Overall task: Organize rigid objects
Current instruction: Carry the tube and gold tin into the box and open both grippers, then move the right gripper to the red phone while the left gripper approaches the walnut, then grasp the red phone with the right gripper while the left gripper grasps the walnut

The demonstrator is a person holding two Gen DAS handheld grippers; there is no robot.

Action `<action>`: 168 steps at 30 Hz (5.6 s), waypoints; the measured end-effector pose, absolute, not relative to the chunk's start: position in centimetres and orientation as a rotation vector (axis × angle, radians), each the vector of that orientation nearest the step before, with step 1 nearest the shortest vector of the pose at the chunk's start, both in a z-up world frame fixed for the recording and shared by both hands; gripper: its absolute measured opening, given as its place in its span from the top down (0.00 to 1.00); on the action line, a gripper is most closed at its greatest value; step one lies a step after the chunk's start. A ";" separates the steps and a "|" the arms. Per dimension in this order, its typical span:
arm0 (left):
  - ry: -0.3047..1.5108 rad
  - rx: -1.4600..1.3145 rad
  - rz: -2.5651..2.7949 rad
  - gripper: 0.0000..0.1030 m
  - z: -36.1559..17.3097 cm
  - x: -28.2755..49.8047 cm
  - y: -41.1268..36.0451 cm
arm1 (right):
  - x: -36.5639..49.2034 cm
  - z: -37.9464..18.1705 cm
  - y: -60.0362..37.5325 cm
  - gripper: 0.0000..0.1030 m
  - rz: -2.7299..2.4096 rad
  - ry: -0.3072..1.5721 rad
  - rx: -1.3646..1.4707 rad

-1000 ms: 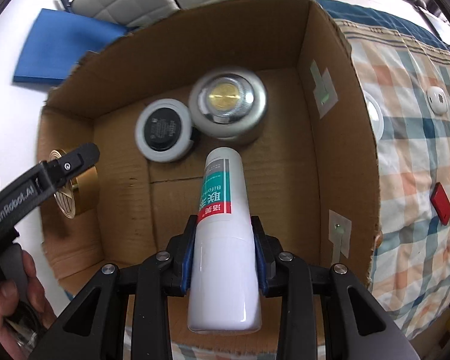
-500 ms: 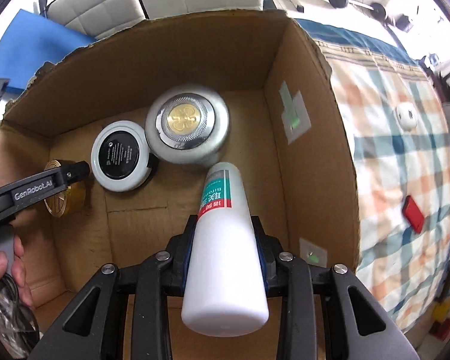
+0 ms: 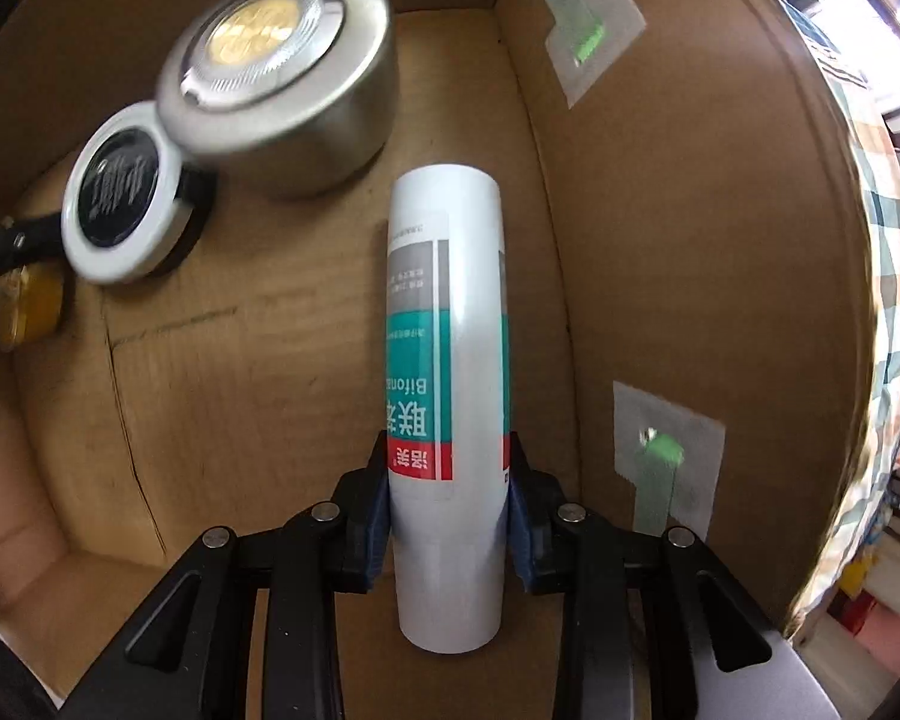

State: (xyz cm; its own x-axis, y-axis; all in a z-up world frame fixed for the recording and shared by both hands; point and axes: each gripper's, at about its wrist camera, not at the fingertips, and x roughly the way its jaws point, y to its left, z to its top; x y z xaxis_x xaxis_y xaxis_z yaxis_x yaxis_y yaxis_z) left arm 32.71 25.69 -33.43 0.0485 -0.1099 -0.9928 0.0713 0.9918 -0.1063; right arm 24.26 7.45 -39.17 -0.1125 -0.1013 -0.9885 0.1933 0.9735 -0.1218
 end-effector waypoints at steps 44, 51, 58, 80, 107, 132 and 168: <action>1.301 -0.084 -0.058 0.00 -18.3 21.7 28.3 | 19.6 -24.4 15.9 0.00 -0.020 1.429 0.014; 1.208 -0.081 -0.005 0.00 -13.3 17.8 28.6 | 18.4 -19.1 11.9 0.00 0.045 1.353 0.022; 1.146 -0.073 0.030 0.00 -10.1 15.6 26.9 | 16.0 -15.2 10.7 0.00 0.119 1.299 0.050; 1.233 0.026 -0.052 0.00 -16.8 20.7 -4.5 | 17.9 -20.3 -22.8 0.00 0.011 1.445 0.146; 1.353 -0.391 0.379 0.00 -30.9 12.2 -5.9 | 17.6 -36.8 -28.1 0.60 0.163 1.662 -0.001; 1.448 -0.665 0.212 0.87 -33.1 7.7 -3.2 | 21.3 -33.9 -26.8 0.59 0.195 1.723 -0.056; 1.402 -0.591 0.261 0.60 -34.5 16.1 -3.5 | 21.6 -32.6 -27.2 0.59 0.228 1.735 -0.065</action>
